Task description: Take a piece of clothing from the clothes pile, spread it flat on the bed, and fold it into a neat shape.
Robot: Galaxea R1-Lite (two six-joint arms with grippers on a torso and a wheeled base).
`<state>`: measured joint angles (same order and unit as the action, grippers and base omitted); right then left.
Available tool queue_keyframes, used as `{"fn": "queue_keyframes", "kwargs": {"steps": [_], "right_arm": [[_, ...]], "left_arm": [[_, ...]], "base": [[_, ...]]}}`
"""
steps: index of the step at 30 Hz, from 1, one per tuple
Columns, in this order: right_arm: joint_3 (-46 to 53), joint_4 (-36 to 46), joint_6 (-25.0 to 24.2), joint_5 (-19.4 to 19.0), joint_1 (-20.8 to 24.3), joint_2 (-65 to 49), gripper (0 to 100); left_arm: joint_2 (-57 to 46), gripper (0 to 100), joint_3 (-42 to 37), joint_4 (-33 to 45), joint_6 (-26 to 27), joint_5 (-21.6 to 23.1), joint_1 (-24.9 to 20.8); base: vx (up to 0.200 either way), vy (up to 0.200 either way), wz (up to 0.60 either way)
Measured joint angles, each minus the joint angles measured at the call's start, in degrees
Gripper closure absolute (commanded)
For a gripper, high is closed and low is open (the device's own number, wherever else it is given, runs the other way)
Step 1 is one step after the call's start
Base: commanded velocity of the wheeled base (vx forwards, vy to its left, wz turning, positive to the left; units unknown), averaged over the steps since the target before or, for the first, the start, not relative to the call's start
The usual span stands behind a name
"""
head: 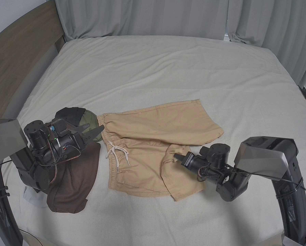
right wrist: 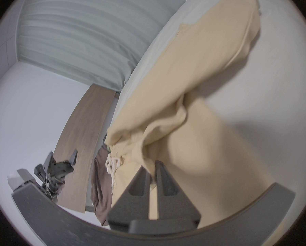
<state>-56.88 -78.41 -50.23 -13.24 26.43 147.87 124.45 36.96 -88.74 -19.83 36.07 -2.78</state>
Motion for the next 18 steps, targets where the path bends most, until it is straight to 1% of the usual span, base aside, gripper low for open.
{"fn": "queue_keyframes", "kwargs": {"steps": [7,14,18], "right_arm": [[5.6,-2.1,0.1,-0.1,-5.5,-3.4,100],[8.4,-1.8,0.4,-0.2,-8.9,-5.3,100],[9.3,-1.4,1.5,-0.3,-10.5,-6.7,100]], "left_arm": [[0.0,0,0.0,0.0,0.0,0.0,-0.2],[0.0,0,0.0,0.0,-0.1,0.0,-0.4],[0.0,0,0.0,0.0,-0.1,0.0,-0.4]], "base": [[0.0,0.0,0.0],[0.0,0.0,0.0],[0.0,0.0,0.0]]}}
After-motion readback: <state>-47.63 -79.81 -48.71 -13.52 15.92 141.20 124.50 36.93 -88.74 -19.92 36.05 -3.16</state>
